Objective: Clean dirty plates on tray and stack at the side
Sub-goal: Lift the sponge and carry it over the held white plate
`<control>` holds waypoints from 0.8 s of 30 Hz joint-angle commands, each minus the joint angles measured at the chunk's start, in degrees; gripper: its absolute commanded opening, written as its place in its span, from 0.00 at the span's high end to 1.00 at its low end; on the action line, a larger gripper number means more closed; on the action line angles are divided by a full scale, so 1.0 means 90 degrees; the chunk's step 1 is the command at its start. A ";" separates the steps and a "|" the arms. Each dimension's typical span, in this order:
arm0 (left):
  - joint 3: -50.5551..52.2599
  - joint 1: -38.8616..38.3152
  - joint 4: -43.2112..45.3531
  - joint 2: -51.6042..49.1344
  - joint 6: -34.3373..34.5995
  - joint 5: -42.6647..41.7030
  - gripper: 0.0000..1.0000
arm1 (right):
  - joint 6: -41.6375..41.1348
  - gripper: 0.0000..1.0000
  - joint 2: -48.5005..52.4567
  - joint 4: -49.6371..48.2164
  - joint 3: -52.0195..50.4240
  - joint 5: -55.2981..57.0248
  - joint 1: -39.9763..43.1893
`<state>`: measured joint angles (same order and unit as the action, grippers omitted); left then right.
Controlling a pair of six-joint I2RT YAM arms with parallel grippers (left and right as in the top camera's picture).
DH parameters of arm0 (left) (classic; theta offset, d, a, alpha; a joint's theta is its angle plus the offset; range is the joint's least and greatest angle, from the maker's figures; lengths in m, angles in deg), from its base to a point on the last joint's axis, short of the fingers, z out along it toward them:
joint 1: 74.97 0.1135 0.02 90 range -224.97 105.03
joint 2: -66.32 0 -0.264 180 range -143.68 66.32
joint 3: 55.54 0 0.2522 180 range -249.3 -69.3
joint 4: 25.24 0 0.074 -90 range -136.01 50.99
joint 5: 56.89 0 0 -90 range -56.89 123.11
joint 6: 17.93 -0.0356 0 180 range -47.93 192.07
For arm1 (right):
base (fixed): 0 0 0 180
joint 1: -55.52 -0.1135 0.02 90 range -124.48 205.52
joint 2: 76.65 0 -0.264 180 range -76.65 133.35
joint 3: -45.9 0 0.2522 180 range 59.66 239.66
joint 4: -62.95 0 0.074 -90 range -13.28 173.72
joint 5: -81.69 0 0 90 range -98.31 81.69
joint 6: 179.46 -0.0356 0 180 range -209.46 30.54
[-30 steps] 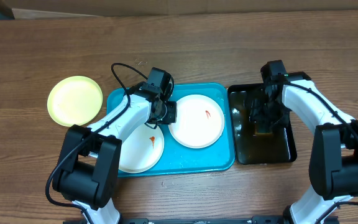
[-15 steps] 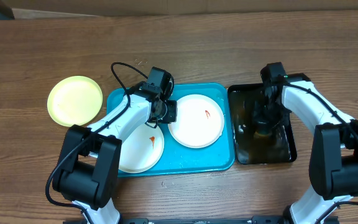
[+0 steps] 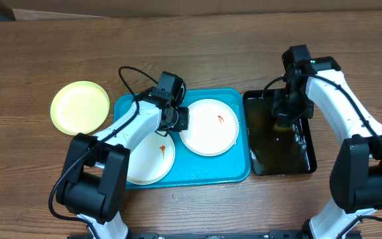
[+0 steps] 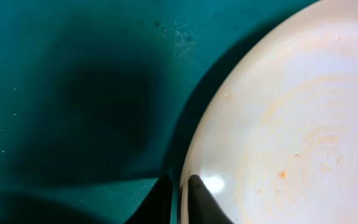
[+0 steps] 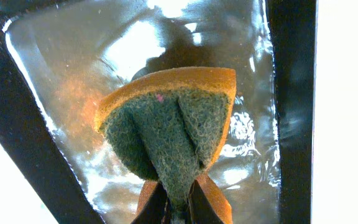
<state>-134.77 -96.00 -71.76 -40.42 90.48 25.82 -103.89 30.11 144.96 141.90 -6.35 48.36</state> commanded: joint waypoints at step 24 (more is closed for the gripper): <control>0.0056 -0.0049 0.0005 0.0121 0.0046 0.0151 0.96 | -0.0627 0.96 -0.0170 -0.0012 -0.0464 0.0379 -0.0163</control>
<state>-134.73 -96.00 -71.76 -40.42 90.74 26.33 -107.59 30.11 143.98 137.86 -6.37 47.69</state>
